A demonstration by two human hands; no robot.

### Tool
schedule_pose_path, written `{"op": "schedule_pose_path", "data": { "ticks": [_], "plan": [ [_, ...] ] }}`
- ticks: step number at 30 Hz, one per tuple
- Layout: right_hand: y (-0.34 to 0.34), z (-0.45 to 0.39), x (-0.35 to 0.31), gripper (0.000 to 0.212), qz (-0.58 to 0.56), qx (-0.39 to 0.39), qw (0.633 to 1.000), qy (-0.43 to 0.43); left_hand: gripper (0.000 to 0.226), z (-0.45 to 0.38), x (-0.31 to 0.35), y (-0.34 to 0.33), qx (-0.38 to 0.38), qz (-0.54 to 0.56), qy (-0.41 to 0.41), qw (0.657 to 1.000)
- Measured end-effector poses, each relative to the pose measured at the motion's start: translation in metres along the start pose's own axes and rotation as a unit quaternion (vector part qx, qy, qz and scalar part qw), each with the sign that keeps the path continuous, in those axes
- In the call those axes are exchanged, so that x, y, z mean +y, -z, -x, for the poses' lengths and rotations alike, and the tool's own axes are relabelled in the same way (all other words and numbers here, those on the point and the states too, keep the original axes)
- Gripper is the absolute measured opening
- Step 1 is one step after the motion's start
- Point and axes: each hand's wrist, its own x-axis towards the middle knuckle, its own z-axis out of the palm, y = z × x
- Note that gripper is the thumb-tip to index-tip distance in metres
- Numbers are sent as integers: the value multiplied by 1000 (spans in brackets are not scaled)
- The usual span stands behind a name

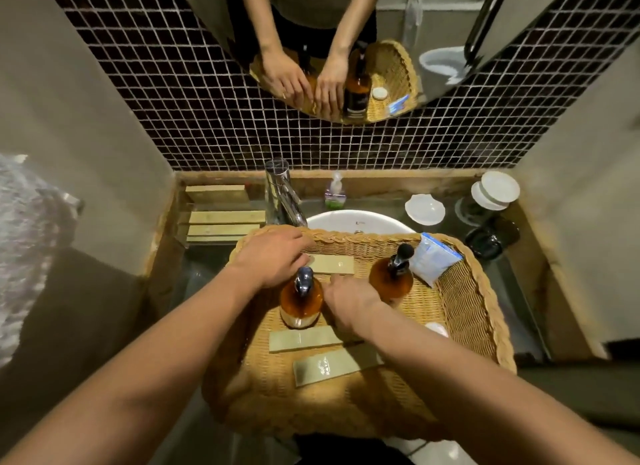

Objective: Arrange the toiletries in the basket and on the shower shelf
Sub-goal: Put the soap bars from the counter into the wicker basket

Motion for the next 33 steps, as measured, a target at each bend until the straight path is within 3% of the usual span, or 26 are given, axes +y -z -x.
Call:
{"op": "schedule_pose_path", "data": {
  "ticks": [9, 16, 25, 29, 33],
  "plan": [
    [-13, 0, 0, 54, 49, 21, 999, 4, 34, -5, -4, -4, -16, 34, -25, 999],
    [1, -1, -2, 43, 58, 13, 998, -9, 35, -2, -11, 3, -20, 28, -29, 999],
    [75, 7, 13, 36, 110, 130, 985, 11, 36, -25, -22, 37, -19, 16, -4, 1000],
    [109, 12, 25, 44, 105, 202, 974, 8, 35, -38, -18, 57, -17, 102, 39, 994],
    [129, 15, 32, 37, 110, 271, 956, -14, 22, -50, -15, 73, -11, 260, 114, 959]
  ]
}}
